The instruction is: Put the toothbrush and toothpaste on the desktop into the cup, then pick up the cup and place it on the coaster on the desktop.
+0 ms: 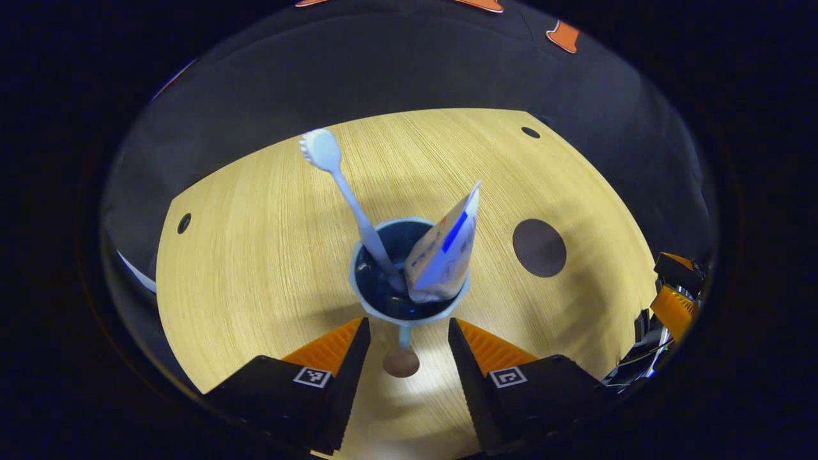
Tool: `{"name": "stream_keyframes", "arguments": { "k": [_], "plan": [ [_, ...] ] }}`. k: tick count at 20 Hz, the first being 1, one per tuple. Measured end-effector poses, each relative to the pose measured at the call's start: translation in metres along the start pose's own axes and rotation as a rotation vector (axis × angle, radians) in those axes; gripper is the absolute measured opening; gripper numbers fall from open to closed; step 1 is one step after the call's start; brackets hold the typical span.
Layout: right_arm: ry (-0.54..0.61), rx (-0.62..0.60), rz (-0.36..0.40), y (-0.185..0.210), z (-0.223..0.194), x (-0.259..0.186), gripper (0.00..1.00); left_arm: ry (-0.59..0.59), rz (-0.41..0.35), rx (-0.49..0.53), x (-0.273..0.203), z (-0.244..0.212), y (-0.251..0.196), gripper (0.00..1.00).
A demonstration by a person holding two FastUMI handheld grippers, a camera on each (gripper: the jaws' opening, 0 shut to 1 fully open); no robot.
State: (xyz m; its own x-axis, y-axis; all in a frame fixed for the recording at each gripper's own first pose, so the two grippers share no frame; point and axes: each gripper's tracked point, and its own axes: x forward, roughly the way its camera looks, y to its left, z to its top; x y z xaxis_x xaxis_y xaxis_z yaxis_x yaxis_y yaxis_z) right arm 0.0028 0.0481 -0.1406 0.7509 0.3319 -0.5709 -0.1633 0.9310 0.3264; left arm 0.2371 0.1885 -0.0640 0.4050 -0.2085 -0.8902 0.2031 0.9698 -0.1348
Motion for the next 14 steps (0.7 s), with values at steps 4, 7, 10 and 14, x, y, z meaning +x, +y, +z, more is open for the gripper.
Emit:
{"name": "stream_keyframes", "arguments": {
  "k": [4, 7, 10, 14],
  "plan": [
    [0.011, 0.042, -0.029, -0.017, -0.011, -0.009, 0.99, 0.035, 0.031, 0.011, 0.006, 0.002, 0.015, 0.35],
    [0.005, 0.057, -0.043, -0.025, -0.012, -0.014, 0.99, 0.067, 0.044, 0.019, 0.015, 0.002, 0.027, 0.25],
    [-0.003, 0.056, -0.048, -0.028, -0.012, -0.016, 0.99, 0.075, 0.052, 0.017, 0.023, 0.005, 0.038, 0.22],
    [-0.017, 0.034, -0.062, -0.034, -0.011, -0.024, 0.99, 0.065, 0.059, -0.013, 0.037, 0.012, 0.056, 0.17]
  ]
}}
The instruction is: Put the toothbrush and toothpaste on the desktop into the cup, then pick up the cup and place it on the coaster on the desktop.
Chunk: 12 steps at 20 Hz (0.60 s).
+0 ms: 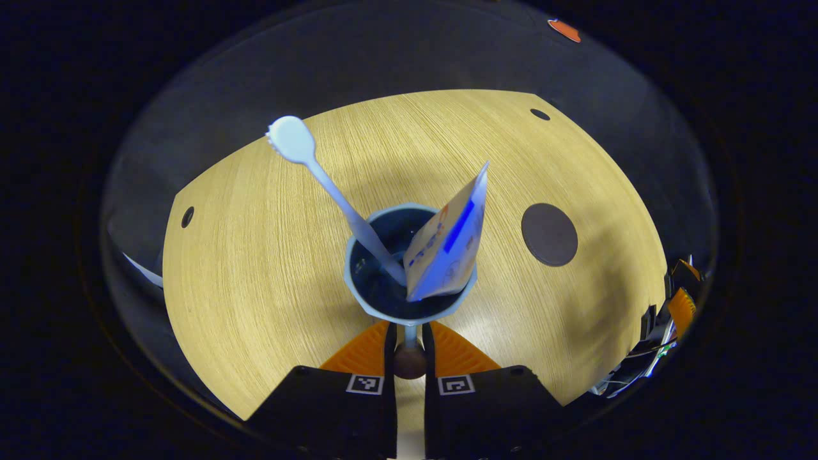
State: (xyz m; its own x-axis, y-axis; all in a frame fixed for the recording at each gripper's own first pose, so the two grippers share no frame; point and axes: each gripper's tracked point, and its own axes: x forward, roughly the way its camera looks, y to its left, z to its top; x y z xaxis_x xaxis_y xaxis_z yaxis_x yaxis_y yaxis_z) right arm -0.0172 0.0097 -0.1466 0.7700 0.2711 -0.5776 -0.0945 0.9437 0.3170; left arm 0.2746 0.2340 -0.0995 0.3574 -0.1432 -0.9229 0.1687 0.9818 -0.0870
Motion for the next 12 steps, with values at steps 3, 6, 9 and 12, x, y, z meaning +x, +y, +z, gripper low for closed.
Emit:
{"name": "stream_keyframes", "arguments": {
  "k": [3, 6, 9, 12],
  "plan": [
    [-0.005, 0.005, -0.006, -0.005, 0.002, -0.005, 0.99, -0.011, -0.006, -0.01, 0.01, 0.01, 0.01, 0.17],
    [-0.012, 0.005, -0.01, -0.012, 0.001, -0.013, 0.99, -0.045, 0.0, 0.024, 0.019, 0.032, 0.018, 0.16],
    [-0.021, -0.003, -0.015, -0.017, 0.004, -0.019, 0.99, -0.075, -0.013, 0.065, 0.032, 0.06, 0.019, 0.16],
    [-0.029, -0.01, -0.022, -0.025, 0.007, -0.023, 0.99, -0.089, -0.046, 0.093, 0.048, 0.084, 0.017, 0.16]
  ]
}}
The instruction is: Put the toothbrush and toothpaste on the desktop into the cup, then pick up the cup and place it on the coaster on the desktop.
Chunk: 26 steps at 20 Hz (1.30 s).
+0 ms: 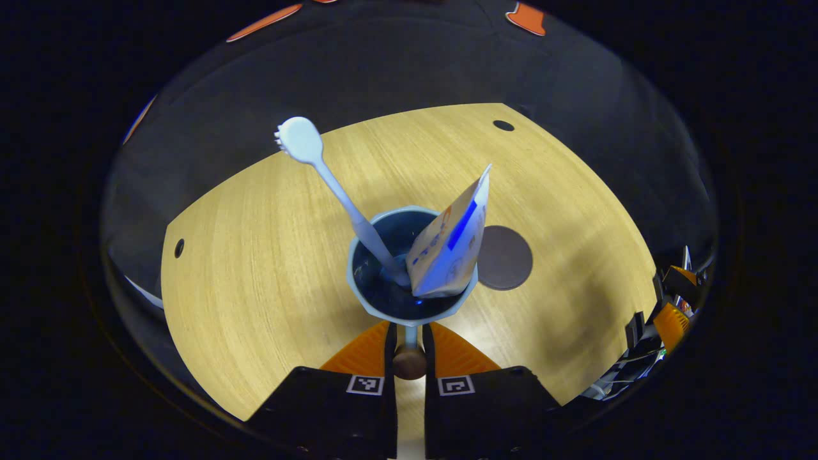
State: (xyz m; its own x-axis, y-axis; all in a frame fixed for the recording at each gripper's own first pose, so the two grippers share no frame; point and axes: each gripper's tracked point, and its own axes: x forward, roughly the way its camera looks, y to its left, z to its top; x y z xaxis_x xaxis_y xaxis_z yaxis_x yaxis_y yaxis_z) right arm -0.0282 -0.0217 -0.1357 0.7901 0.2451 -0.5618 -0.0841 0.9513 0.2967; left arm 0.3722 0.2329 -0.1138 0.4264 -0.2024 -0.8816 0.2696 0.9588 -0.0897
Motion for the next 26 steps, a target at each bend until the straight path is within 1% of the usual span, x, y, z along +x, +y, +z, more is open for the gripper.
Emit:
{"name": "stream_keyframes", "arguments": {
  "k": [4, 5, 6, 7, 8, 9, 13, 16, 17, 19, 21, 22, 23, 24, 26],
  "plan": [
    [-0.014, -0.001, -0.014, -0.014, -0.002, -0.014, 0.99, -0.012, -0.034, 0.035, 0.028, 0.031, 0.009, 0.16],
    [-0.015, -0.001, -0.02, -0.017, -0.003, -0.017, 0.99, -0.015, -0.041, 0.044, 0.003, -0.002, -0.017, 0.16],
    [-0.017, 0.0, -0.025, -0.021, -0.004, -0.019, 0.99, -0.015, -0.047, 0.051, 0.009, 0.007, -0.04, 0.16],
    [-0.017, -0.001, -0.032, -0.025, -0.005, -0.021, 0.99, -0.013, -0.051, 0.06, 0.013, 0.02, -0.018, 0.18],
    [-0.018, 0.0, -0.038, -0.029, -0.006, -0.023, 0.99, -0.011, -0.055, 0.067, 0.016, 0.026, -0.02, 0.17],
    [-0.018, 0.001, -0.044, -0.032, -0.006, -0.025, 0.99, -0.008, -0.058, 0.074, 0.021, 0.029, -0.01, 0.16],
    [-0.016, 0.018, -0.075, -0.048, -0.009, -0.027, 0.99, 0.028, -0.068, 0.09, 0.03, 0.026, -0.017, 0.16],
    [-0.016, 0.04, -0.081, -0.054, -0.007, -0.026, 0.99, 0.038, -0.073, 0.097, 0.033, 0.027, -0.022, 0.17],
    [-0.014, 0.039, -0.083, -0.055, -0.007, -0.026, 0.99, 0.035, -0.063, 0.102, 0.031, 0.029, -0.024, 0.16],
    [-0.016, 0.036, -0.084, -0.057, -0.005, -0.025, 0.99, 0.035, -0.047, 0.087, 0.034, 0.03, -0.025, 0.16],
    [-0.023, 0.032, -0.08, -0.055, 0.0, -0.023, 0.99, 0.03, -0.068, 0.067, 0.034, 0.028, -0.027, 0.18],
    [-0.025, 0.027, -0.075, -0.052, 0.002, -0.021, 0.99, 0.026, -0.084, 0.059, 0.032, 0.025, -0.029, 0.24],
    [-0.028, 0.018, -0.072, -0.053, 0.003, -0.022, 0.99, 0.026, -0.088, 0.06, 0.029, 0.022, -0.028, 0.28],
    [-0.032, 0.008, -0.069, -0.051, 0.006, -0.021, 0.99, 0.027, -0.077, 0.07, 0.028, 0.018, -0.023, 0.37],
    [-0.057, -0.021, -0.075, -0.051, 0.016, -0.019, 0.99, 0.012, -0.063, 0.072, 0.023, 0.016, -0.015, 0.44]
  ]
}}
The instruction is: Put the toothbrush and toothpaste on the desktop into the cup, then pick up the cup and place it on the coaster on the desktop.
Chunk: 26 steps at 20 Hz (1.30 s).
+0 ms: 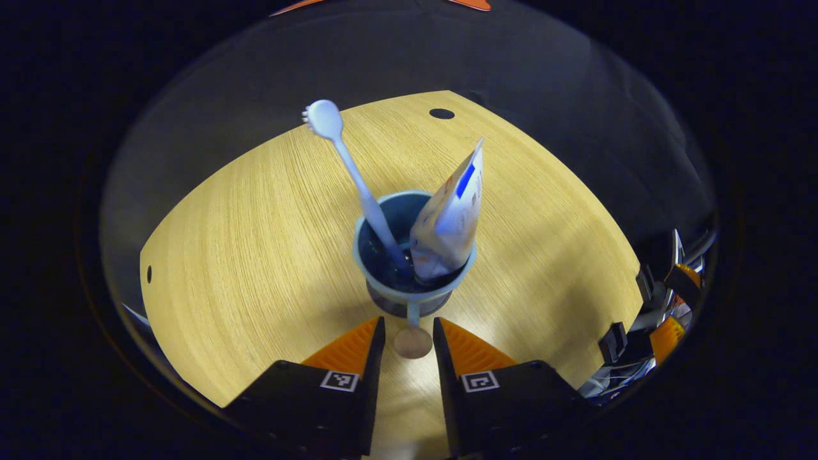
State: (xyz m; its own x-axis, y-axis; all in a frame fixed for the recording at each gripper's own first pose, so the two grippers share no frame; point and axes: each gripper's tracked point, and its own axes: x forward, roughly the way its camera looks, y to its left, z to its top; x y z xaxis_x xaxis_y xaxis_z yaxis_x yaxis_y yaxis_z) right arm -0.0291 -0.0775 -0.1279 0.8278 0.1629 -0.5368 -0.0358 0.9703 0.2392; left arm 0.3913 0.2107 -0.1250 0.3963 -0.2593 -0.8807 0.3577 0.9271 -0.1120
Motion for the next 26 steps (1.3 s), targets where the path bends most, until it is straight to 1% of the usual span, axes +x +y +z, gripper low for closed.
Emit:
{"name": "stream_keyframes", "arguments": {
  "k": [2, 3, 4, 5, 6, 8, 9, 10, 12, 14, 15, 16, 17, 18, 21, 23, 26],
  "plan": [
    [-0.018, -0.033, -0.004, 0.0, 0.008, 0.003, 0.99, -0.035, -0.004, -0.011, -0.012, 0.0, 0.005, 0.52],
    [-0.032, -0.045, -0.003, -0.001, 0.013, 0.001, 0.99, -0.059, -0.003, -0.009, -0.02, 0.001, 0.007, 0.54],
    [-0.046, -0.056, 0.0, 0.001, 0.02, 0.003, 0.99, -0.083, -0.003, -0.006, -0.029, 0.001, 0.01, 0.65],
    [-0.059, -0.069, 0.005, 0.003, 0.026, 0.005, 0.99, -0.11, 0.001, -0.008, -0.037, 0.002, 0.012, 0.71],
    [-0.075, -0.084, 0.007, 0.005, 0.033, 0.004, 0.99, -0.138, 0.006, -0.014, -0.046, 0.002, 0.016, 0.82],
    [-0.116, -0.116, 0.013, 0.009, 0.049, 0.005, 0.99, -0.178, 0.051, -0.038, -0.065, -0.002, 0.028, 0.88],
    [-0.153, -0.134, 0.018, 0.011, 0.059, 0.002, 0.99, -0.199, 0.079, -0.06, -0.075, -0.006, 0.037, 0.87],
    [-0.199, -0.155, 0.023, 0.016, 0.073, 0.002, 0.99, -0.226, 0.098, -0.086, -0.086, -0.009, 0.044, 0.97],
    [-0.276, -0.21, 0.036, 0.027, 0.091, -0.003, 0.99, -0.287, 0.161, -0.131, -0.106, -0.012, 0.062, 1.0],
    [-0.35, -0.27, 0.062, 0.044, 0.109, -0.007, 0.99, -0.373, 0.228, -0.167, -0.135, -0.013, 0.083, 1.0],
    [-0.38, -0.295, 0.083, 0.054, 0.116, -0.01, 0.99, -0.416, 0.265, -0.174, -0.148, -0.013, 0.091, 1.0],
    [-0.402, -0.317, 0.115, 0.067, 0.122, -0.012, 0.99, -0.45, 0.315, -0.172, -0.161, -0.015, 0.1, 0.99],
    [-0.422, -0.336, 0.147, 0.078, 0.127, -0.014, 0.99, -0.48, 0.364, -0.173, -0.178, -0.019, 0.11, 0.99],
    [-0.437, -0.352, 0.178, 0.089, 0.129, -0.015, 0.99, -0.517, 0.399, -0.178, -0.193, -0.021, 0.116, 0.99],
    [-0.466, -0.386, 0.272, 0.12, 0.132, -0.024, 0.99, -0.64, 0.482, -0.202, -0.23, -0.025, 0.124, 0.99],
    [-0.484, -0.408, 0.321, 0.138, 0.131, -0.03, 0.99, -0.694, 0.527, -0.236, -0.259, -0.036, 0.13, 0.98],
    [-0.511, -0.432, 0.364, 0.155, 0.129, -0.039, 0.99, -0.768, 0.553, -0.29, -0.289, -0.049, 0.132, 0.98]
  ]
}}
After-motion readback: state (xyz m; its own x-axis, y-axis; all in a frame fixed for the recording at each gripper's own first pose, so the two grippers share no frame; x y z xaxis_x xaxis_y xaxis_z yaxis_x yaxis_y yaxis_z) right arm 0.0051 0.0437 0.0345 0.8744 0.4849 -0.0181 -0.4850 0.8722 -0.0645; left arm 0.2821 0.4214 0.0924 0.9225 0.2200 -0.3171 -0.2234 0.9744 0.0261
